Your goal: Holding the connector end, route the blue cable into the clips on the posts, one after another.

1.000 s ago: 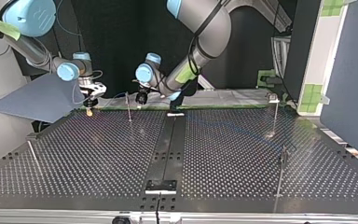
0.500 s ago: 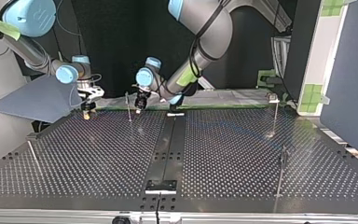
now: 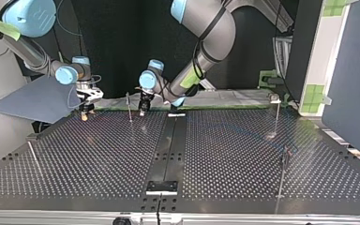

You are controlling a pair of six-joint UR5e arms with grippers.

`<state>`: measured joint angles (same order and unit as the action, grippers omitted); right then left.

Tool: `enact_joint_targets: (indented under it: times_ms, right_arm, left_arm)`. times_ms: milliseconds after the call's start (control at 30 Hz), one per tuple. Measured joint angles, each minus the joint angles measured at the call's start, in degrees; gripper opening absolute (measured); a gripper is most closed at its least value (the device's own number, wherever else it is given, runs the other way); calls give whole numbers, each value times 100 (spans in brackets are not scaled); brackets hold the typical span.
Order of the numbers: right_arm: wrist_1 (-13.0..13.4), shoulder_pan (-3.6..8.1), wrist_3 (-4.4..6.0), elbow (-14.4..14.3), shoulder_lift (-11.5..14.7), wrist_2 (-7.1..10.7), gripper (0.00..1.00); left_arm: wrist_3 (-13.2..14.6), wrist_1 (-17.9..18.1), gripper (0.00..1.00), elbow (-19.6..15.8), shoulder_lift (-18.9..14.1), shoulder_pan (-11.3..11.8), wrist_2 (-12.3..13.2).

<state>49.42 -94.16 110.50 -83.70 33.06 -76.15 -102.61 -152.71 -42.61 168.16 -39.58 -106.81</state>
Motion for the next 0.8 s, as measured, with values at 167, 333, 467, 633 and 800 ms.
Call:
enact_joint_targets:
  times_ms: [167,333,467,633,800]
  right_arm:
    - [-2,-6,0,-1,0,13,0]
    - [-7,-8,0,-1,-3,25,0]
    - [-10,-8,0,-1,-4,28,0]
    - [-14,-7,0,-2,-4,29,0]
    - [-30,2,0,-2,-5,29,0]
  left_arm:
    - [25,-126,55,-3,-3,3,-7]
    - [214,-362,57,-3,-6,8,-113]
    - [417,-473,71,-3,-8,-12,-90]
    - [673,-502,100,-7,-12,-25,-19]
    - [910,-544,100,-5,-38,-70,10]
